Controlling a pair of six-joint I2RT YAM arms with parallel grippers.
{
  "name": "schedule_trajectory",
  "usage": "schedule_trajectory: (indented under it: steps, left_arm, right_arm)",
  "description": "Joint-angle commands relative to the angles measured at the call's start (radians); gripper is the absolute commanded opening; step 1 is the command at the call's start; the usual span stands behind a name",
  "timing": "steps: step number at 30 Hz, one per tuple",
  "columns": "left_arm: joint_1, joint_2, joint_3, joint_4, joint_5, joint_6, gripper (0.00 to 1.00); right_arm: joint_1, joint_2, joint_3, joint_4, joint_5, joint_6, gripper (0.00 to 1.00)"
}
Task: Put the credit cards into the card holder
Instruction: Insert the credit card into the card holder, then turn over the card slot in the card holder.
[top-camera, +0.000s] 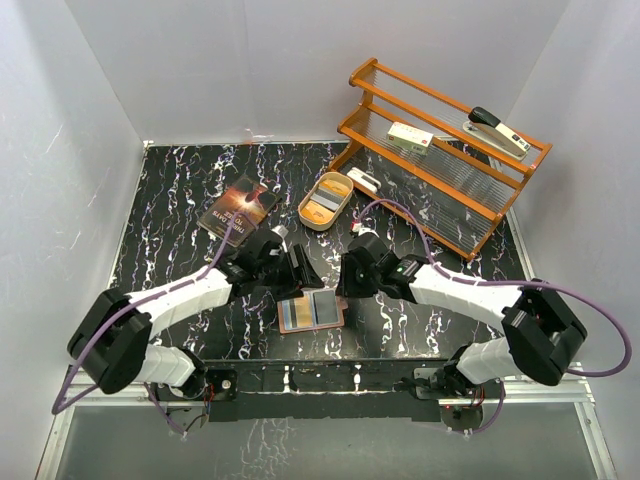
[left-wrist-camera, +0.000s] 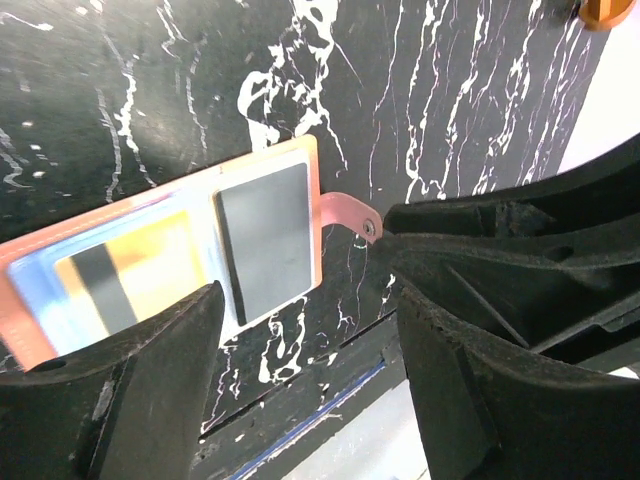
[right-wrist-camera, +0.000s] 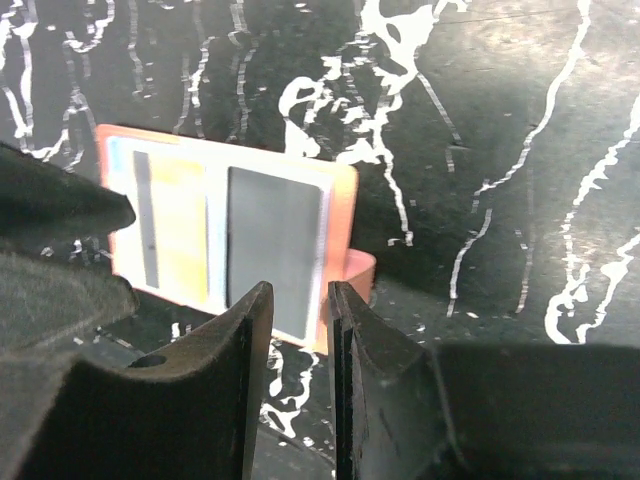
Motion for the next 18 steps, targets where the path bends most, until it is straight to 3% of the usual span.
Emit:
schedule_trajectory:
  steps: [1,11,18]
  left_arm:
    - [0.055,-0.088,-0.005,-0.104,-0.027,0.052,0.68]
    - [0.181,-0.172,-0.096,-0.095,0.112,0.061,0.67]
    - [0.236,-0.199,-0.171,-0.023,0.176,0.034,0.59]
  right_arm:
    - [0.029,-0.024,0.071,0.033,-0.046,0.032,0.27]
    - [0.127,0.111,0.162,0.088,-0.088,0.069,0.24]
    - [0.177,0.225,0.225,0.106,-0.105,0.066,0.22]
